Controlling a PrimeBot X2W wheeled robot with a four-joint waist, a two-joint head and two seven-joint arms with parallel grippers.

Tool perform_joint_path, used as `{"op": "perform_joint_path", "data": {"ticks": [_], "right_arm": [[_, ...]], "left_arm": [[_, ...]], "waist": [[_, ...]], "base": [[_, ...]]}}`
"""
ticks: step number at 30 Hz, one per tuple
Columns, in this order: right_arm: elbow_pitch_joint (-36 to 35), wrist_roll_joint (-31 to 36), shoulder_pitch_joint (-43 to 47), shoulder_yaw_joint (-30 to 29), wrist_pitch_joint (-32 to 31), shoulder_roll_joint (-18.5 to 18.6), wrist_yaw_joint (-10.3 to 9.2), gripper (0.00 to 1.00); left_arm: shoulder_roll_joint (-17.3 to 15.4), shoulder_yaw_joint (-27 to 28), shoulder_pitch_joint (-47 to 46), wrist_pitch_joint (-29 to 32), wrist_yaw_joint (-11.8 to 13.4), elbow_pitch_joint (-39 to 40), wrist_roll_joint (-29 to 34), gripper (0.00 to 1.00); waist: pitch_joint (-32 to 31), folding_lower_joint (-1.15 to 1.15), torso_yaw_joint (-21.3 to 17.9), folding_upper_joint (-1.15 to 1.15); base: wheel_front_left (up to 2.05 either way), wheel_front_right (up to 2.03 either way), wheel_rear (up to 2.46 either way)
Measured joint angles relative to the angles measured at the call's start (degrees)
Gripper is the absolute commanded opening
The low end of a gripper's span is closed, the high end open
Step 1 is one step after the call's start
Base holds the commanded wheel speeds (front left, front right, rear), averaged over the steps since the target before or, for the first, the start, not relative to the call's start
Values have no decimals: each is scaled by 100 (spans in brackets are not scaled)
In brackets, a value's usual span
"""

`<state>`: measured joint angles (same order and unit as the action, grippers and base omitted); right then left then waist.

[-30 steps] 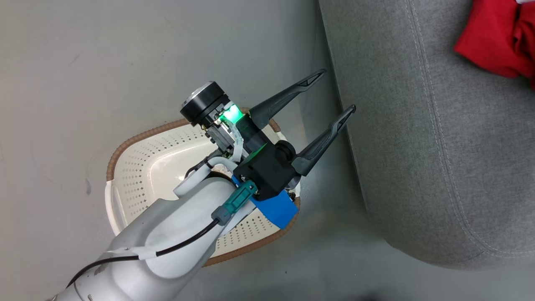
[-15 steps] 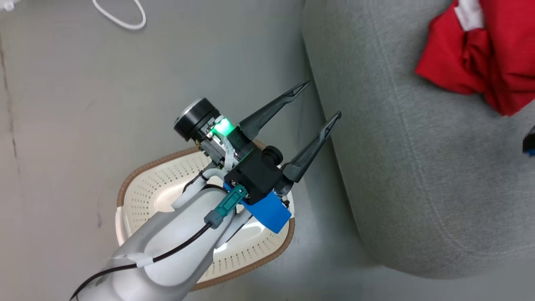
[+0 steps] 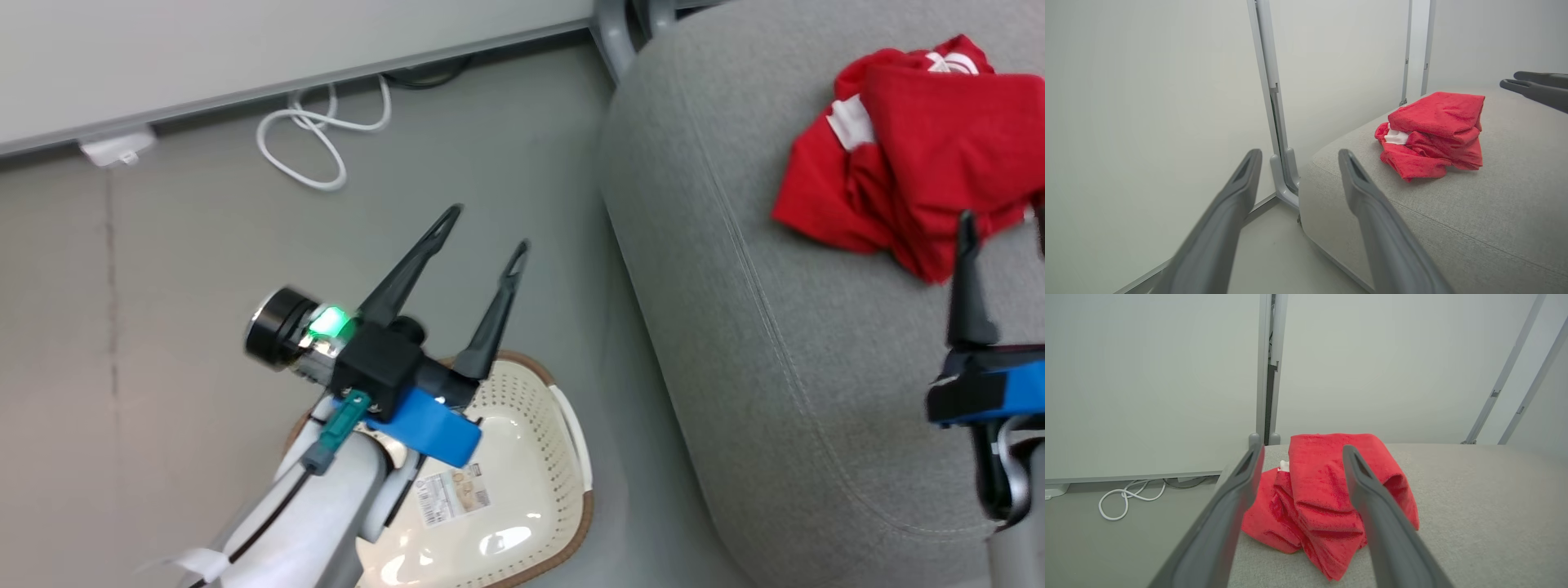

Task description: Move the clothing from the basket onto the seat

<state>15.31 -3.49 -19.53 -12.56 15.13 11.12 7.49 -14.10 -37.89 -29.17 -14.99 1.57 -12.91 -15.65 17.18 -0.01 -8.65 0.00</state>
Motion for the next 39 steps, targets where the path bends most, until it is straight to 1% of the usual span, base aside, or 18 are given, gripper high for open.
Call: {"op": "perform_joint_path", "data": {"ticks": [6, 13, 17, 21, 26, 31, 32, 39], "right_arm": [[-409, 3, 258, 450, 0, -193, 0, 100], [-608, -57, 403, 845, 0, -337, 0, 100], [-660, -65, 589, 1034, 0, -427, 0, 100], [-732, -112, 854, 1178, 0, -554, 0, 100], [-817, -81, 1196, 1257, 0, -638, 0, 100], [-998, -68, 1621, 1214, 0, -706, 0, 100], [-1067, -68, 1788, 1171, 0, -725, 0, 100], [-1163, -67, 2135, 1057, 0, -781, 0, 100]], "left_arm": [[-21, 645, 522, -1, 92, 81, -10, 100], [55, 1415, 1071, -5, 89, 91, 16, 100], [138, 1835, 1429, -7, 63, 114, 70, 100], [201, 2128, 1899, -8, 33, 143, 181, 100], [299, 2421, 2381, -7, -18, 166, 309, 100], [464, 2635, 2647, -8, -60, 240, 380, 100], [539, 2680, 2705, -7, -96, 261, 416, 100], [686, 2898, 2787, -7, -160, 350, 576, 100]], "waist": [[-349, 0, 407, 0], [-784, 0, 886, 0], [-1050, 0, 1063, 0], [-1315, 0, 1150, 0], [-1565, 0, 1162, 0], [-1749, 0, 1178, 0], [-1790, 0, 1200, 0], [-1873, 1, 1354, 0]], "base": [[0, 0, 0], [0, 0, 0], [0, 0, 0], [0, 0, 0], [0, 0, 0], [0, 0, 0], [0, 0, 0], [0, 0, 0]]}}
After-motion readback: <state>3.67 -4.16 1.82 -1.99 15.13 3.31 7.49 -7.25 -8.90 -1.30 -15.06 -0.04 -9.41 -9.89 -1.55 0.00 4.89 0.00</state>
